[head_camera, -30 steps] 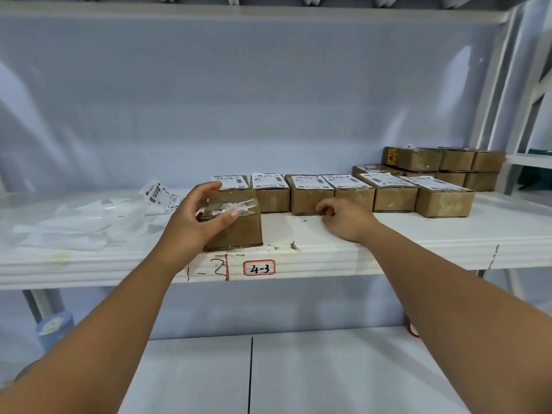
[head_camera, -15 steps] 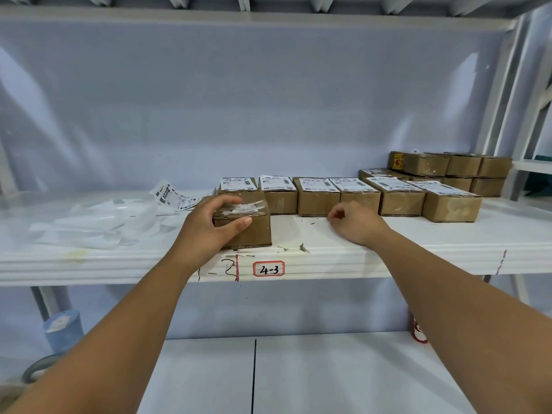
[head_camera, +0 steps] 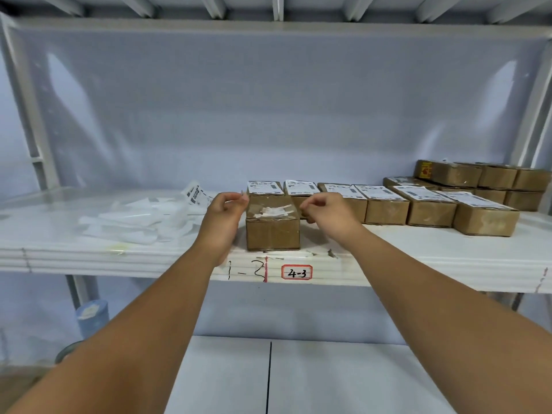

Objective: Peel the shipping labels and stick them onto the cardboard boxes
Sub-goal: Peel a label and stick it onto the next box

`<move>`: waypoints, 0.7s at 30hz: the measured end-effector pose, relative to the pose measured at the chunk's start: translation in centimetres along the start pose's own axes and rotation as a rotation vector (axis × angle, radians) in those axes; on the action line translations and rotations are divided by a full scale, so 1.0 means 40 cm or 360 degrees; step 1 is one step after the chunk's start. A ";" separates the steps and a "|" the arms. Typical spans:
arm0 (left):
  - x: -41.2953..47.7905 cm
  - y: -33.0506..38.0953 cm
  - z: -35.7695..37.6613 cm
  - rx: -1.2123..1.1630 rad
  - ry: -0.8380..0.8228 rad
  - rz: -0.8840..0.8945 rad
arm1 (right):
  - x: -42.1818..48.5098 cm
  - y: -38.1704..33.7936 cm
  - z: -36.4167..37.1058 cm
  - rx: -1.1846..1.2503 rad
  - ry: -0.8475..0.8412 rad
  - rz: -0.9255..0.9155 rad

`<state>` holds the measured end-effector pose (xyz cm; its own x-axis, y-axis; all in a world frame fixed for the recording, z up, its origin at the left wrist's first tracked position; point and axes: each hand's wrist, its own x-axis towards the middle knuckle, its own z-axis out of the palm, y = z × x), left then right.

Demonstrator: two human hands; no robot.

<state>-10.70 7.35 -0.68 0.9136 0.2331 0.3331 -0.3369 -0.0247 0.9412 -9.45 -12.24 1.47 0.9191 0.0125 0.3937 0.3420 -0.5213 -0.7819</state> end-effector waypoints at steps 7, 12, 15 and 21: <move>0.043 -0.007 -0.012 0.0800 0.0311 0.0179 | 0.003 0.023 0.041 0.0365 0.0101 0.0263; 0.118 -0.031 -0.036 0.1556 0.0143 0.0239 | -0.012 0.007 0.033 0.0518 0.0037 0.0257; 0.164 -0.050 -0.018 0.1737 -0.0018 0.0296 | -0.025 -0.003 0.025 0.0400 -0.0084 0.0163; 0.241 -0.050 0.015 0.1723 0.0106 0.0371 | -0.018 0.004 0.022 0.0452 -0.0271 0.0081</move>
<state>-1.07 9.08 0.67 0.8287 0.1632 0.5354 -0.0923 -0.9036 0.4183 -9.88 -11.56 0.65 0.9478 0.1476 0.2828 0.3135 -0.2668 -0.9114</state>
